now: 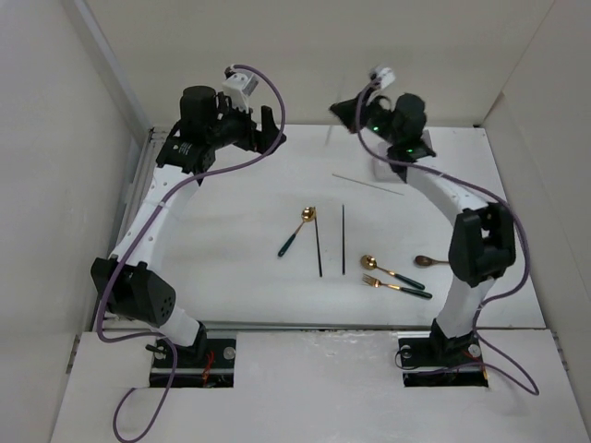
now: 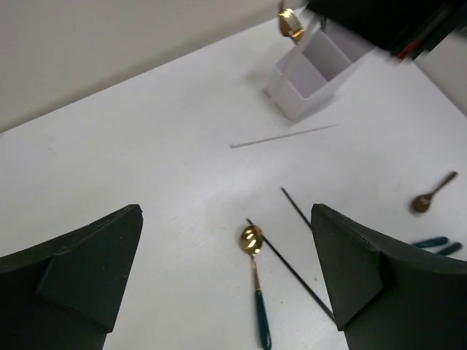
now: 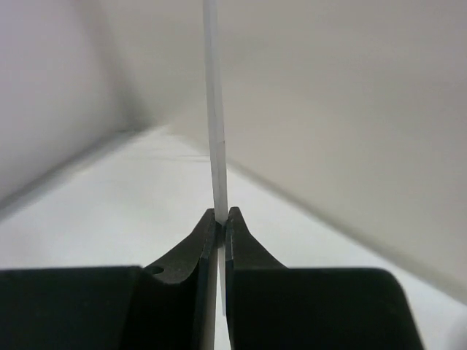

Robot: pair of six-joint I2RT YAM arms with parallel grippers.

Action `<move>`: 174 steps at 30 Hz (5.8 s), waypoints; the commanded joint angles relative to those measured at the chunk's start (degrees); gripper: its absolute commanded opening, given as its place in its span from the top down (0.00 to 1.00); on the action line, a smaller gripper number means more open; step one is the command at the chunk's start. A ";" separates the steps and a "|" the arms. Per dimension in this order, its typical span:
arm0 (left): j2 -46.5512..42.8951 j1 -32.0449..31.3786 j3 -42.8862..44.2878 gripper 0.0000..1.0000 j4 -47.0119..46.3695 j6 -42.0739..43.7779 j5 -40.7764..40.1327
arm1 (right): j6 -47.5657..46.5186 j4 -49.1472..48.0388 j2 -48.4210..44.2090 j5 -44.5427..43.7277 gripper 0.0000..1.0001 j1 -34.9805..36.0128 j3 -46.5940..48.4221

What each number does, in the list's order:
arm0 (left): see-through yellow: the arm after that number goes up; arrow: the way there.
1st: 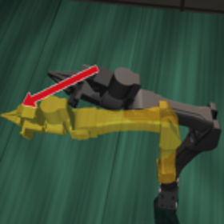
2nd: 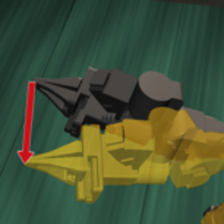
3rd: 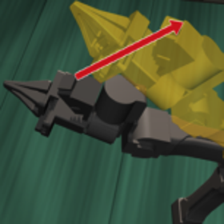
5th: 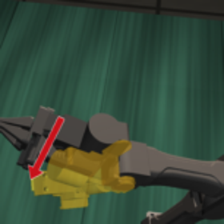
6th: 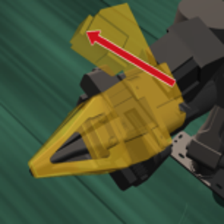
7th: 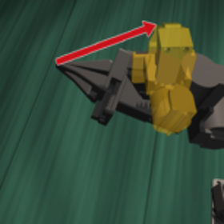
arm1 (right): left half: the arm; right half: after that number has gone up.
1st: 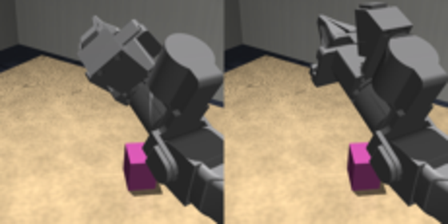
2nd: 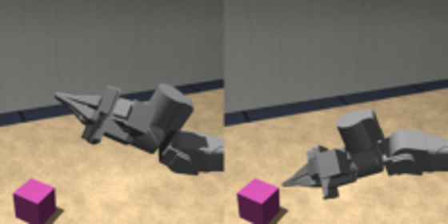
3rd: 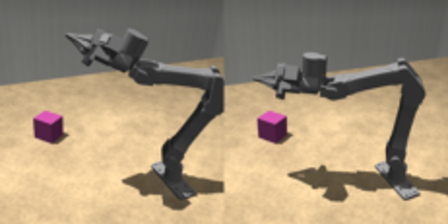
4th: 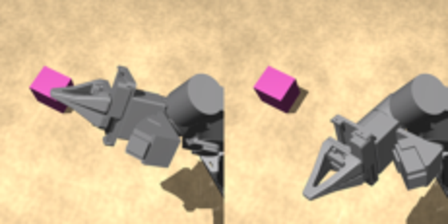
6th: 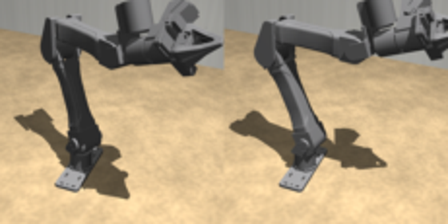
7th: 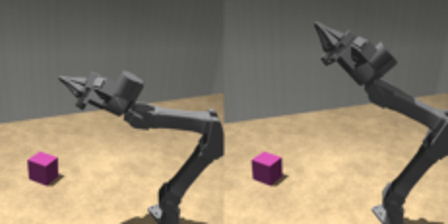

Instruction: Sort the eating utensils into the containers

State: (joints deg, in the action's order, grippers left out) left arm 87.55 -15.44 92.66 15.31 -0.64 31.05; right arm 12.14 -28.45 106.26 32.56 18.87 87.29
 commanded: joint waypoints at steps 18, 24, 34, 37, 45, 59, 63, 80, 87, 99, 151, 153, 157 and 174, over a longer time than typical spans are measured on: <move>-3.17 -0.20 -4.68 0.00 -0.72 2.93 -11.54 | -24.97 19.22 5.80 -24.30 1.00 -22.39 7.37; -3.17 -0.20 -5.21 0.00 -1.25 2.93 -11.54 | -24.36 19.22 7.21 -23.50 1.00 -22.39 6.85; -3.17 -0.20 -5.21 0.00 -1.25 2.93 -11.54 | -23.83 19.22 4.75 -22.89 0.45 -22.39 3.78; -3.17 -0.20 -5.21 0.00 -1.25 2.93 -11.54 | -23.83 19.22 1.59 -22.36 0.44 -22.39 3.07; -3.17 -0.20 -6.79 0.00 -2.30 2.93 -11.01 | -37.81 35.09 -0.10 -7.64 0.31 -12.12 5.05; -5.37 -0.20 -9.69 0.00 -2.83 2.93 -11.01 | -20.33 47.16 18.36 -17.61 0.76 -4.20 20.36; -5.37 -0.20 -10.22 0.00 -3.36 2.93 -11.01 | -17.33 48.31 22.32 -21.91 0.82 -3.67 23.88; -5.37 -0.20 -10.75 0.00 -3.89 2.93 -10.48 | -16.62 58.86 30.67 -22.10 0.83 -2.61 30.14; -5.90 -0.20 -10.75 0.00 -4.41 2.93 -10.48 | -16.10 60.34 30.68 -21.48 0.83 -2.61 28.03; -8.09 -0.20 -12.51 0.00 -4.94 3.46 -10.48 | -17.77 64.30 27.52 -19.11 0.89 -2.61 21.97; -17.41 -0.20 -25.07 0.00 -7.75 6.71 -12.68 | 71.70 77.04 0.35 -49.88 0.53 -3.05 -7.13; -17.93 -0.20 -25.60 0.00 -7.75 6.71 -13.21 | 74.42 77.75 0.35 -49.87 0.53 -3.67 -7.91; -18.47 -0.20 -26.13 0.00 -7.75 7.24 -14.35 | 76.45 77.75 0.88 -50.49 0.53 -4.72 -10.99; -18.99 -0.20 -27.18 0.00 -9.33 7.24 -15.40 | 77.76 79.07 4.84 -48.04 0.55 -7.54 -9.24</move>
State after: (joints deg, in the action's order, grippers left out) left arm 70.74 -15.40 66.02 8.97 6.13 16.03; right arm 87.64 47.86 109.78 -17.06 12.01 76.23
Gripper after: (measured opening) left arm 0.997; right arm 0.455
